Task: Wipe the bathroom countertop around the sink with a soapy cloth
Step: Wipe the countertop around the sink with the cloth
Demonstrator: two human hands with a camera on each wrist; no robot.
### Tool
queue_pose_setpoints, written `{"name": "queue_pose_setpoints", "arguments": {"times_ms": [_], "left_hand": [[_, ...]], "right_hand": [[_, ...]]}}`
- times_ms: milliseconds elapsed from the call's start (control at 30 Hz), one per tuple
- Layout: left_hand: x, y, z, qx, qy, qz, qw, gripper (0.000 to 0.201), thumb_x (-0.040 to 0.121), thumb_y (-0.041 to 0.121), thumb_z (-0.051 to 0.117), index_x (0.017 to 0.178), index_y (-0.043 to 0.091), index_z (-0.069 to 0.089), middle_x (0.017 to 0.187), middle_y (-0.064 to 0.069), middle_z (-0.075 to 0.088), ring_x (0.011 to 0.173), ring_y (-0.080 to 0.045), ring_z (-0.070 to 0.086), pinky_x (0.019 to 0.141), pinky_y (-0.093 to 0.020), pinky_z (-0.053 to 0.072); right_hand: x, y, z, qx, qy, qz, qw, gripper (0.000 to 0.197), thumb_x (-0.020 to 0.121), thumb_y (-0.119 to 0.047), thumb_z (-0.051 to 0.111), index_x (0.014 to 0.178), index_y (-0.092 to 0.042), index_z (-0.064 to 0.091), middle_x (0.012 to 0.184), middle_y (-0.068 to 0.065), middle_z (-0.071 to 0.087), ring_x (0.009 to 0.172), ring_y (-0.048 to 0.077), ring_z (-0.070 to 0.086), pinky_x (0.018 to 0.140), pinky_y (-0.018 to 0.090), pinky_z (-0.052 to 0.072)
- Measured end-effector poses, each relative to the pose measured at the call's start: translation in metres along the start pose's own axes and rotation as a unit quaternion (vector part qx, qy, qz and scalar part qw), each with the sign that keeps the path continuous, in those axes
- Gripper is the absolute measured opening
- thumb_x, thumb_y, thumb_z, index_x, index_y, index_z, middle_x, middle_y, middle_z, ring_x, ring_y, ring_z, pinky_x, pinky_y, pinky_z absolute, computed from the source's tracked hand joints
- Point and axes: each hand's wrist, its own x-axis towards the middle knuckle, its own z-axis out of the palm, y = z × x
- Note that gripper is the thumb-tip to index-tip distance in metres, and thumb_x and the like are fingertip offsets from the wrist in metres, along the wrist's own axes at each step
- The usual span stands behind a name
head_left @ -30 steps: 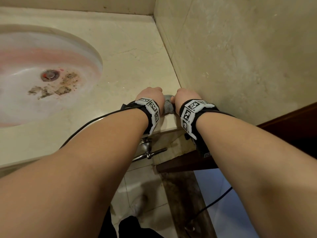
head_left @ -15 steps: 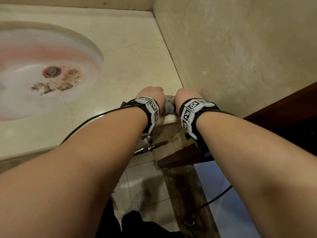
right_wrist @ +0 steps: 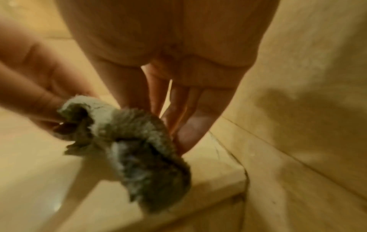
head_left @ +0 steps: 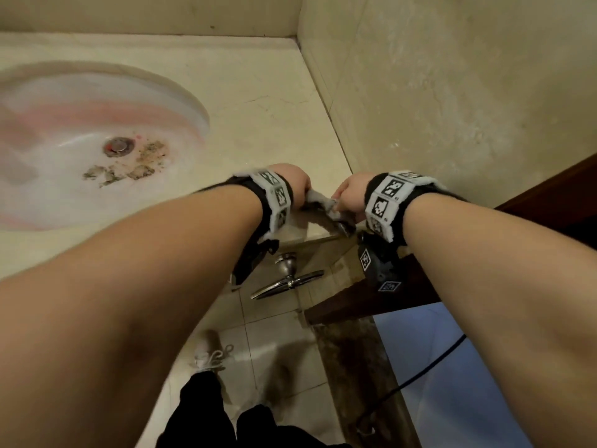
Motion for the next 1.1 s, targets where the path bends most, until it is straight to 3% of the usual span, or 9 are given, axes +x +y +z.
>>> {"name": "queue_pose_setpoints", "arguments": {"times_ms": [67, 167, 300, 367, 500, 667, 800, 967, 1100], "left_hand": [[-0.007, -0.011, -0.017, -0.095, 0.01, -0.018, 0.995, 0.033, 0.099, 0.015, 0.039, 0.124, 0.001, 0.057, 0.125, -0.017, 0.06, 0.104, -0.03, 0.056, 0.09, -0.034, 0.042], [-0.005, -0.032, -0.025, -0.225, -0.009, -0.046, 0.973, 0.03, 0.099, 0.014, 0.04, 0.108, -0.001, 0.064, 0.096, -0.017, 0.062, 0.082, -0.025, 0.055, 0.093, -0.038, 0.048], [-0.004, -0.042, -0.027, -0.365, -0.033, -0.112, 0.924, 0.033, 0.1, 0.006, 0.039, 0.069, 0.009, 0.05, 0.068, -0.011, 0.052, 0.056, -0.022, 0.054, 0.049, -0.029, 0.054], [-0.004, -0.042, -0.025, -0.359, -0.042, -0.117, 0.925, 0.028, 0.1, 0.006, 0.04, 0.075, 0.007, 0.054, 0.078, -0.017, 0.058, 0.06, -0.027, 0.059, 0.052, -0.029, 0.056], [0.002, -0.044, -0.017, -0.344, -0.055, -0.113, 0.931, 0.033, 0.098, 0.005, 0.043, 0.129, -0.005, 0.05, 0.128, -0.023, 0.058, 0.113, -0.036, 0.062, 0.085, -0.034, 0.053], [0.017, -0.037, -0.017, -0.469, -0.032, -0.121, 0.874, 0.038, 0.098, 0.007, 0.043, 0.135, -0.003, 0.043, 0.109, -0.019, 0.062, 0.117, -0.034, 0.06, 0.09, -0.039, 0.055], [0.019, -0.03, -0.018, -0.533, -0.013, -0.103, 0.839, 0.04, 0.098, 0.021, 0.048, 0.135, 0.008, 0.043, 0.13, -0.018, 0.053, 0.113, -0.036, 0.059, 0.089, -0.041, 0.053], [0.028, -0.034, -0.011, -0.464, -0.051, -0.039, 0.884, 0.06, 0.085, 0.004, 0.065, 0.138, 0.02, 0.041, 0.133, -0.014, 0.049, 0.098, -0.03, 0.06, 0.091, -0.041, 0.053], [0.037, -0.024, -0.003, -0.218, -0.059, 0.005, 0.974, 0.071, 0.081, 0.016, 0.072, 0.143, 0.017, 0.036, 0.137, -0.009, 0.05, 0.118, -0.032, 0.057, 0.1, -0.043, 0.048]], "right_hand": [[0.006, -0.004, -0.009, 0.086, -0.03, 0.018, 0.996, 0.035, 0.086, -0.01, 0.061, 0.12, -0.006, 0.061, 0.086, 0.005, 0.063, 0.071, 0.017, 0.06, 0.069, 0.029, 0.052], [0.011, -0.011, -0.017, 0.179, -0.077, 0.034, 0.98, 0.016, 0.091, -0.023, 0.057, 0.095, -0.012, 0.067, 0.089, 0.009, 0.064, 0.079, 0.022, 0.06, 0.083, 0.038, 0.054], [0.008, -0.018, -0.02, 0.254, -0.139, 0.02, 0.957, 0.033, 0.093, -0.047, 0.046, 0.081, -0.02, 0.06, 0.086, 0.002, 0.061, 0.076, 0.017, 0.058, 0.072, 0.032, 0.05], [0.007, -0.02, -0.017, 0.273, -0.154, 0.014, 0.95, 0.017, 0.094, -0.028, 0.053, 0.082, -0.017, 0.057, 0.084, 0.003, 0.06, 0.072, 0.017, 0.058, 0.071, 0.031, 0.051], [0.022, -0.02, -0.013, 0.25, -0.086, 0.019, 0.964, 0.016, 0.088, -0.007, 0.062, 0.076, -0.015, 0.055, 0.082, 0.008, 0.061, 0.078, 0.025, 0.064, 0.084, 0.044, 0.056], [0.03, -0.029, -0.011, 0.158, 0.006, 0.001, 0.987, 0.027, 0.079, -0.011, 0.07, 0.066, -0.023, 0.05, 0.082, 0.005, 0.06, 0.096, 0.029, 0.066, 0.09, 0.046, 0.055], [0.025, -0.03, -0.012, 0.018, 0.041, -0.032, 0.998, 0.02, 0.084, -0.011, 0.062, 0.073, -0.021, 0.049, 0.099, 0.009, 0.062, 0.103, 0.03, 0.063, 0.092, 0.042, 0.053], [0.024, -0.018, -0.018, -0.075, 0.021, -0.021, 0.997, 0.023, 0.091, -0.011, 0.051, 0.114, -0.014, 0.055, 0.08, 0.006, 0.056, 0.082, 0.028, 0.059, 0.067, 0.035, 0.05], [0.02, -0.015, -0.009, -0.205, 0.027, -0.015, 0.978, 0.039, 0.095, -0.032, 0.049, 0.131, -0.017, 0.05, 0.13, 0.011, 0.055, 0.116, 0.029, 0.055, 0.092, 0.034, 0.046]]}}
